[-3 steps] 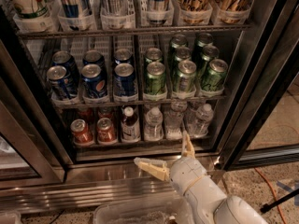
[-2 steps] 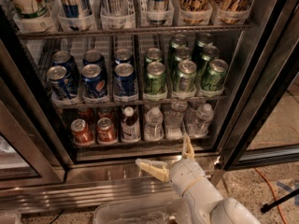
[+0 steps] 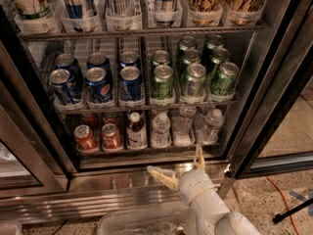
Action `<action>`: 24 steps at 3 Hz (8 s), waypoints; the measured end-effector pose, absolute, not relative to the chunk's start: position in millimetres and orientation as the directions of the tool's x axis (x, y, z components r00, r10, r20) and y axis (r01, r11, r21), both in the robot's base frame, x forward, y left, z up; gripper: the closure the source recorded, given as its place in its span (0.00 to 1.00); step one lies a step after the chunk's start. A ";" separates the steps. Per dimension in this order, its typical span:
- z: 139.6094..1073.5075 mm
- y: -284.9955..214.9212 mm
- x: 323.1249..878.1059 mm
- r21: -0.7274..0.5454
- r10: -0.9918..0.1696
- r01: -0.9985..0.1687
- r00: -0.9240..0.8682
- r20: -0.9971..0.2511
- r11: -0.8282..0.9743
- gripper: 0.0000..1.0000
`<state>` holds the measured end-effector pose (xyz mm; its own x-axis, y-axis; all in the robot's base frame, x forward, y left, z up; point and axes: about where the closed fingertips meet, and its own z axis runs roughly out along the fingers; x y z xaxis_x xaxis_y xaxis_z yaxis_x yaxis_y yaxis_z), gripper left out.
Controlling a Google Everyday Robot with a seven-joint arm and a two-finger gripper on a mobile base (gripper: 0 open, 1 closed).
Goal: Pick water bottle from bottom shelf of fridge
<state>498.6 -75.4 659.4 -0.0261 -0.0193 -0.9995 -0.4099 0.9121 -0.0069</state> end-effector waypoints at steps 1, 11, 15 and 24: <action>643.4 -79.1 506.8 -0.006 -0.016 -0.402 -0.022 -1.000 0.915 0.00; 599.0 -59.9 569.8 -0.040 -0.041 -0.482 0.009 -0.999 0.875 0.27; 594.7 -23.2 639.2 -0.012 -0.006 -0.485 0.014 -1.000 0.874 0.27; 613.9 -13.1 622.0 -0.170 -0.080 -0.494 0.199 -0.977 0.852 1.00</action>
Offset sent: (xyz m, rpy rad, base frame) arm 0.0266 -0.0121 -0.0570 0.0290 -0.0027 0.0158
